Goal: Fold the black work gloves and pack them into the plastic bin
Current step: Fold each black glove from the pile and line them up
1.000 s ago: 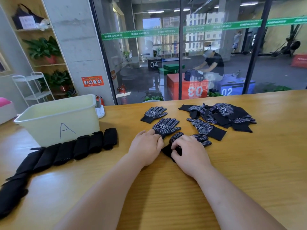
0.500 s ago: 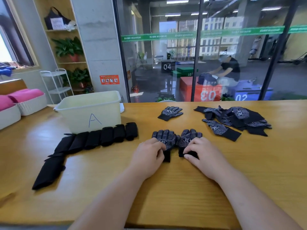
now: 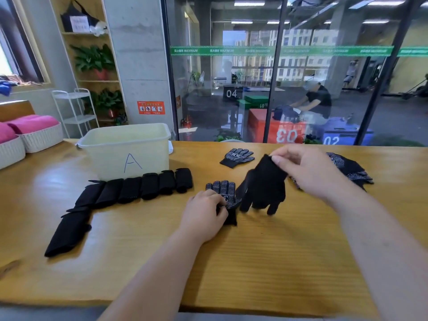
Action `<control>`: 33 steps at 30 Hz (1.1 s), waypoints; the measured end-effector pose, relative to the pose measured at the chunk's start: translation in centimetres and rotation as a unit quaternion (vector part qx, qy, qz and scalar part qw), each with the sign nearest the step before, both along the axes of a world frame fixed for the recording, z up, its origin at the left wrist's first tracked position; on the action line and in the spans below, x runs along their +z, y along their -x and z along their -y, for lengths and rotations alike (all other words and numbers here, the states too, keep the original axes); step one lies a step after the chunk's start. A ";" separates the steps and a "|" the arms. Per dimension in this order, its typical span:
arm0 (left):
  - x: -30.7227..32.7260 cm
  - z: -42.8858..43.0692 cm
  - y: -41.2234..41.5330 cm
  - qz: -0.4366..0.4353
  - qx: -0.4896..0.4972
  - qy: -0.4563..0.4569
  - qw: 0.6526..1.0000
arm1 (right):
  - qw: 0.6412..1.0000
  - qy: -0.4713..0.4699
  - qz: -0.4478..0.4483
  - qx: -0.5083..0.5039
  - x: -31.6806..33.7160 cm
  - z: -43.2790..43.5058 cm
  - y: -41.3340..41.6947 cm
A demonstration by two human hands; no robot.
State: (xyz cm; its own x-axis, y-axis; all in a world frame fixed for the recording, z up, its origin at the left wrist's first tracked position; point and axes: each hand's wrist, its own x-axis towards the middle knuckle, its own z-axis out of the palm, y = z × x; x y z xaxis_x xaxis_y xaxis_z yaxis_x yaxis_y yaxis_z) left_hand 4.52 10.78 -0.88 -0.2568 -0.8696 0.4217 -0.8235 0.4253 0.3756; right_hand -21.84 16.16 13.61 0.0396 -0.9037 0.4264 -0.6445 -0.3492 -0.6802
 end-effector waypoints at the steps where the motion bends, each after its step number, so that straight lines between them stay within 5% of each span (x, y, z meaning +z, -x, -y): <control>1: 0.0 0.0 0.0 -0.005 0.003 0.003 1.000 | 1.000 -0.017 0.010 0.013 1.3 0.1 0.1; 6: -0.2 0.0 -0.1 0.007 0.003 0.010 1.000 | 0.997 -0.069 -0.045 -0.006 4.1 2.4 0.2; 14: -0.1 0.0 -0.3 0.004 -0.017 0.005 1.000 | 0.980 0.125 -0.151 -0.045 4.3 2.0 0.8; 20: 0.4 -0.4 0.0 0.015 -0.019 -0.026 0.999 | 0.916 -0.093 -0.388 0.027 -5.3 -0.3 0.8; 26: 0.5 -0.6 0.2 0.026 -0.008 -0.020 0.999 | 0.949 -0.055 -0.304 -0.063 -8.8 -0.7 -0.4; 30: 0.6 -0.8 0.3 0.035 -0.041 -0.042 0.998 | 0.914 -0.198 -0.352 -0.028 -10.3 0.0 -1.4; 33: 0.6 -0.7 0.5 0.053 -0.058 -0.059 0.995 | 0.910 -0.217 -0.353 -0.029 -9.7 0.5 -1.3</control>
State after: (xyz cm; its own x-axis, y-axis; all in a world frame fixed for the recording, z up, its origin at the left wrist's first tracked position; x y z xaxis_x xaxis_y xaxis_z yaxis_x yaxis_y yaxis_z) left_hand 4.04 11.48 -0.25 -0.3964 -0.8734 0.2829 -0.8092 0.4779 0.3417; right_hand -20.50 15.70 3.90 0.1121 -0.9902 -0.0839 -0.9831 -0.0982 -0.1543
